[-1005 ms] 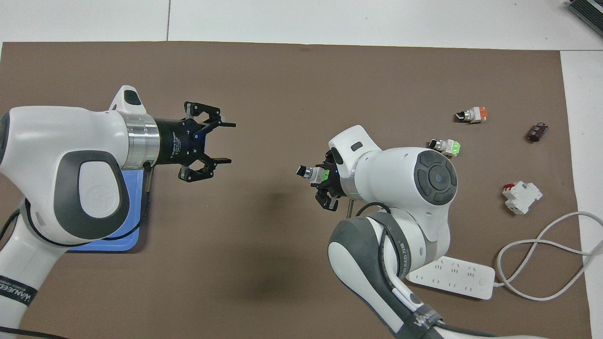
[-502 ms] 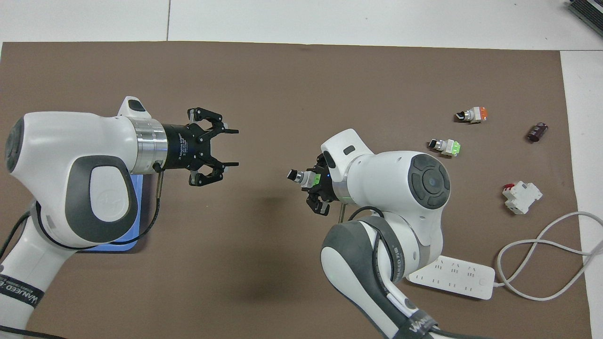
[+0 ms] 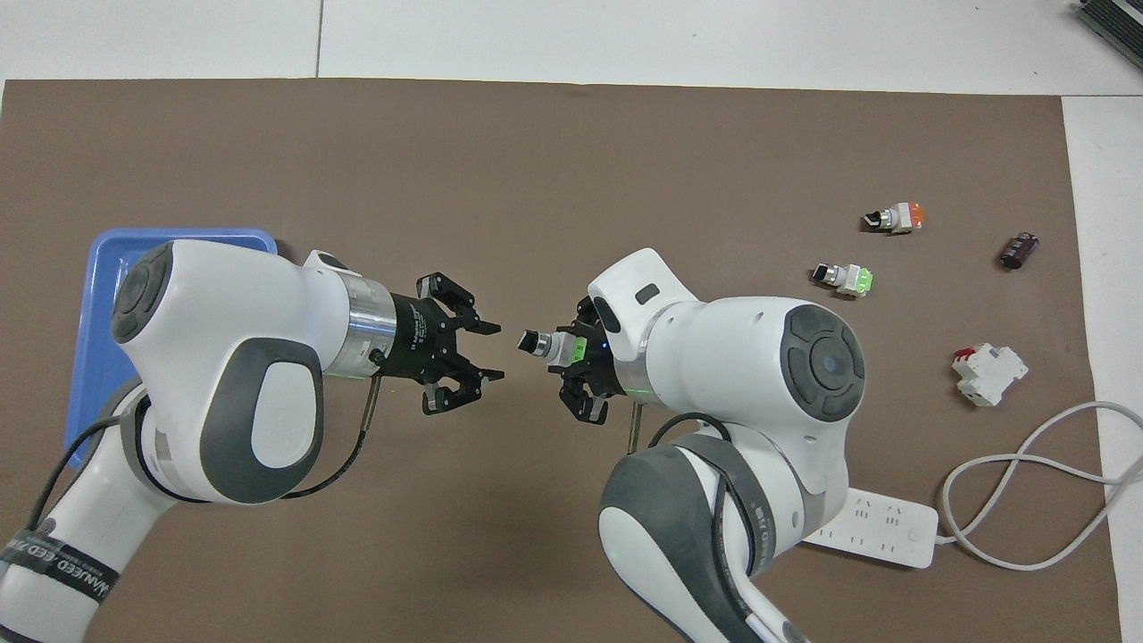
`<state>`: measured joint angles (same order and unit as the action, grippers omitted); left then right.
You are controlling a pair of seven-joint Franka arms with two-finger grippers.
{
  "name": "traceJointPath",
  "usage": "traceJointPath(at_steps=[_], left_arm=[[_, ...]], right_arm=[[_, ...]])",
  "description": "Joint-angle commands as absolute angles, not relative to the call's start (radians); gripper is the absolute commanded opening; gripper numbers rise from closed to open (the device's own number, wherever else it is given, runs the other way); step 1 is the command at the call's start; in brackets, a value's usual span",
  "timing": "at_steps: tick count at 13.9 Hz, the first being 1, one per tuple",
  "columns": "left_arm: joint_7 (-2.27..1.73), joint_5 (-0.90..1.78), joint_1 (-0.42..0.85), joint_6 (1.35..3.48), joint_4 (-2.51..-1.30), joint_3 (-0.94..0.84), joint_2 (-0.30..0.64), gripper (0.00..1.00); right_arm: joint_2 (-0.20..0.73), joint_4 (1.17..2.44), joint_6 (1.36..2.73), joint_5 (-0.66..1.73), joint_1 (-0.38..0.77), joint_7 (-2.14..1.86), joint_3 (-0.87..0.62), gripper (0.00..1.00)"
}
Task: Turn and place switch with both arms
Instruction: 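Bring the left gripper to the switch held by the right gripper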
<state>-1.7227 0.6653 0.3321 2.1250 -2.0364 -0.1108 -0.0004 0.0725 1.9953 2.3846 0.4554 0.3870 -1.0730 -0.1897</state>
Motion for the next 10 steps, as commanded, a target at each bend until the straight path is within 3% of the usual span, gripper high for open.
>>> traceJointPath(at_steps=[1, 10], left_arm=[[-1.738, 0.629, 0.334, 2.072, -2.000, -0.098, -0.020, 0.48], [-1.448, 0.630, 0.241, 2.030, -1.959, -0.095, -0.110, 0.43]], right_arm=[[0.028, 1.999, 2.355, 0.527, 0.376, -1.133, -0.195, 0.00], [0.002, 2.002, 2.356, 0.545, 0.382, -1.147, -0.196, 0.00]])
